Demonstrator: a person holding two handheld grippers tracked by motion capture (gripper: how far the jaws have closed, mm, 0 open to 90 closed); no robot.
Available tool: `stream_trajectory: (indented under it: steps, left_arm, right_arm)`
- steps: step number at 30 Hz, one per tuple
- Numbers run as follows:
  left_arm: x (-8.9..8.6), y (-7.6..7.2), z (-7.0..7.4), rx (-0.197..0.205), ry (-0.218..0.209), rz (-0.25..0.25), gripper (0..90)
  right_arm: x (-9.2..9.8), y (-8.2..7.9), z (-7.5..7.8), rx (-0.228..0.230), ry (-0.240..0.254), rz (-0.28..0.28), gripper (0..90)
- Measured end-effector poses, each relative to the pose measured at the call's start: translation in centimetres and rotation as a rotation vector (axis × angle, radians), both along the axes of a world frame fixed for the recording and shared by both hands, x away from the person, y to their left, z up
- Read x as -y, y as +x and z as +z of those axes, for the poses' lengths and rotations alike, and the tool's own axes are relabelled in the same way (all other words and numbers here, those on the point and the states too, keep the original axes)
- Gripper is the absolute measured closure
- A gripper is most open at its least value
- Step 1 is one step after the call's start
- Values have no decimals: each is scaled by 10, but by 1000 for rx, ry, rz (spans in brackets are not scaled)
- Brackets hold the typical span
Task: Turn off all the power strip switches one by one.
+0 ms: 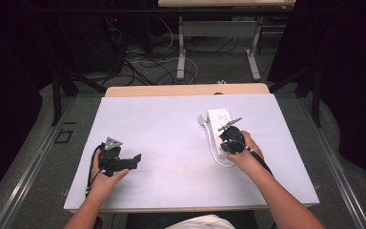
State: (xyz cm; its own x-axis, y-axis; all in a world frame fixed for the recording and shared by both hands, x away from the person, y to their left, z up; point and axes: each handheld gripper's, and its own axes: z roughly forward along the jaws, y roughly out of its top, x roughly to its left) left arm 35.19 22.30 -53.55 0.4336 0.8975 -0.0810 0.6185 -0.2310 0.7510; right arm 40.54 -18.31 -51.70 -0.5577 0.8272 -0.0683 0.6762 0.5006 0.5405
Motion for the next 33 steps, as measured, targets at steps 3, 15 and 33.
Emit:
stream_trajectory:
  steps: [3,15,33]
  left_arm:
    - [0,0,1,-8,6,-6,68]
    - [0,0,1,-7,4,-7,69]
    - [-1,0,1,-7,1,-3,69]
  right_arm:
    - [-1,-1,-1,2,-6,2,900]
    - [1,0,-2,9,34,-18,900]
    - [4,5,1,-37,101,-40,900]
